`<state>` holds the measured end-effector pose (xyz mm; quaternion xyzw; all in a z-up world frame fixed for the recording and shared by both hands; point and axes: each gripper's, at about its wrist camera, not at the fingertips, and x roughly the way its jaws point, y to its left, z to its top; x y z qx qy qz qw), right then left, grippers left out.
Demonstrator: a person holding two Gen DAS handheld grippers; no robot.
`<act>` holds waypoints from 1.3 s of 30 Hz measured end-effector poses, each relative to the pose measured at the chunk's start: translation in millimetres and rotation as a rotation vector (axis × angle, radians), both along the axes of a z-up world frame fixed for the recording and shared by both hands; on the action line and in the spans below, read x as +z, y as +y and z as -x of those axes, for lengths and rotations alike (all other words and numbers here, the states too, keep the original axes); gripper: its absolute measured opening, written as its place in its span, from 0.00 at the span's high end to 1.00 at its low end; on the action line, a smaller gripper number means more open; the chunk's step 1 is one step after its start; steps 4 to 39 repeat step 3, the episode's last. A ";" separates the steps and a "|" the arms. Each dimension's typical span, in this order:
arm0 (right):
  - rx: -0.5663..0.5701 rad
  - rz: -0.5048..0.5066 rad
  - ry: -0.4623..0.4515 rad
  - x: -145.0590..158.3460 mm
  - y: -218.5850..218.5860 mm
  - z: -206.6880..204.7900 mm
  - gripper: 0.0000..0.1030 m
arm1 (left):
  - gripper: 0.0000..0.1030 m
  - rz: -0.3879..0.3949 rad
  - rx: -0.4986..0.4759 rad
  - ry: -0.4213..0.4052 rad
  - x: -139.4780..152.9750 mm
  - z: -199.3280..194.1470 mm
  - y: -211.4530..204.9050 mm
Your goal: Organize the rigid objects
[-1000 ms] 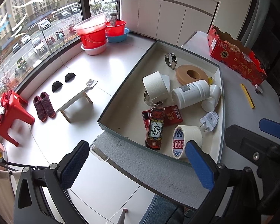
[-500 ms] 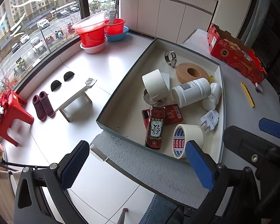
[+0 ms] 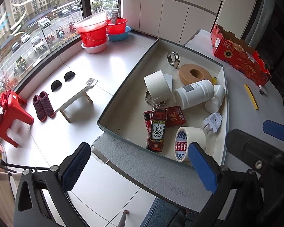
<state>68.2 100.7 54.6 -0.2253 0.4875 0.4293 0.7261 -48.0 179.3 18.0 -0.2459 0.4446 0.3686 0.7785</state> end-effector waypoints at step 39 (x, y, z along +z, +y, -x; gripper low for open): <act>0.000 -0.001 -0.001 -0.1 1.3 -0.2 0.00 | 0.00 -0.013 0.005 -0.012 2.9 1.9 0.4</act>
